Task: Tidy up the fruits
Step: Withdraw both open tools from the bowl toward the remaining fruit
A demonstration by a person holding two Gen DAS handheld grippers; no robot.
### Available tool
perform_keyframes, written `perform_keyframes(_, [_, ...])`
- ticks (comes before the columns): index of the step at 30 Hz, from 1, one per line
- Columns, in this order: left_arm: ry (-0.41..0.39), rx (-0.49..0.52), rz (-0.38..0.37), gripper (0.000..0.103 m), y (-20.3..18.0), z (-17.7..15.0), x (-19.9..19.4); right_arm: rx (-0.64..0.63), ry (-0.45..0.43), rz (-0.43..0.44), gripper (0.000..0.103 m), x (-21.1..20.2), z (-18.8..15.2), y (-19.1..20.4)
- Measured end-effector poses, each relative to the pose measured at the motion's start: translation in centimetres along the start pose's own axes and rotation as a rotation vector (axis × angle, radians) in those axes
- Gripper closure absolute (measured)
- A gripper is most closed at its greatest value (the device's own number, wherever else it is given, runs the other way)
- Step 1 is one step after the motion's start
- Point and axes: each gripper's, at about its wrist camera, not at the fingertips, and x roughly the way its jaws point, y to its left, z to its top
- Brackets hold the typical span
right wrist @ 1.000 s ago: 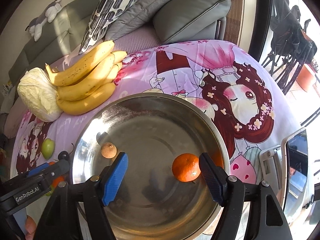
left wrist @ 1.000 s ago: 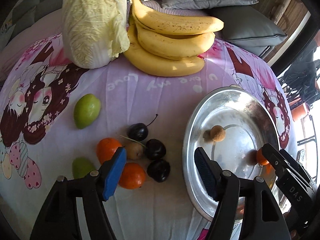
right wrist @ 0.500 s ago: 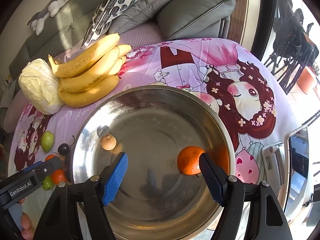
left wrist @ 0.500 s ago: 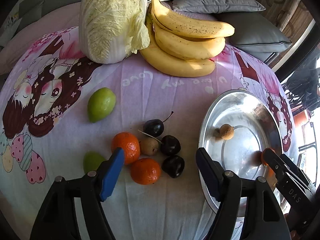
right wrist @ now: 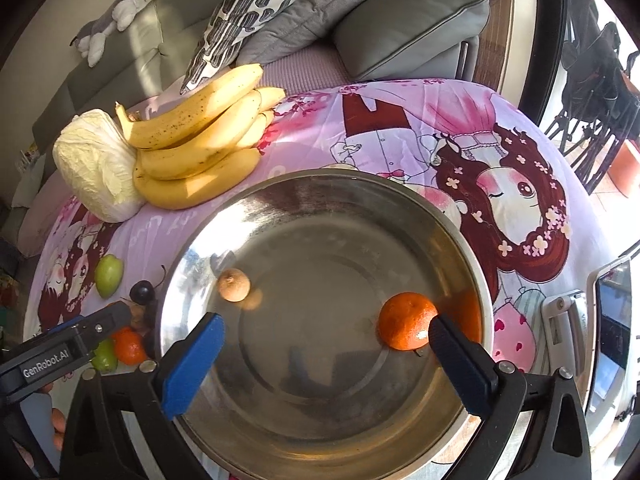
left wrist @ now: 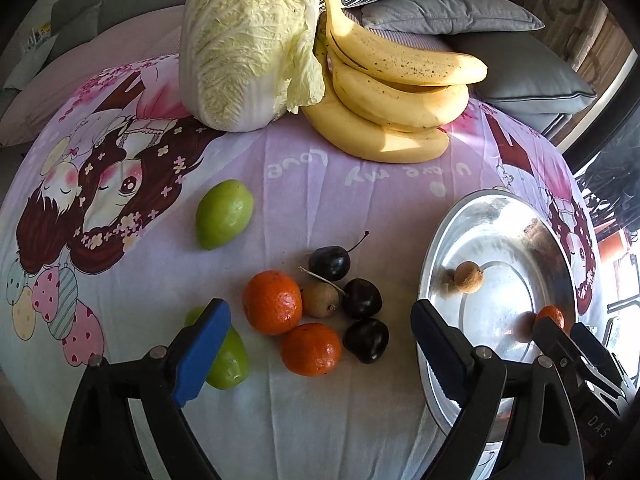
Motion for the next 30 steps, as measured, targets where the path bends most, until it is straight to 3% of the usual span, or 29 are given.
perform_keyframes(11, [-0.005, -0.008, -0.018, 0.011, 0.3, 0.2, -0.2, 0.021, -0.015, 0.03, 0.0, -0.2, 0.0, 1.1])
perform_keyframes(17, [-0.019, 0.013, -0.009, 0.011, 0.4, 0.3, -0.5, -0.011, 0.025, -0.006, 0.0, 0.7, -0.5, 2.6])
perform_keyframes(22, [-0.033, 0.008, -0.015, 0.011, 1.1, 0.5, -0.8, -0.009, -0.004, 0.04, 0.0, 0.1, -0.8, 3.4])
perform_keyframes(30, [-0.048, -0.026, -0.037, 0.011, 2.3, 0.9, -1.4, -0.027, -0.026, -0.006, 0.0, -0.3, -1.5, 4.4])
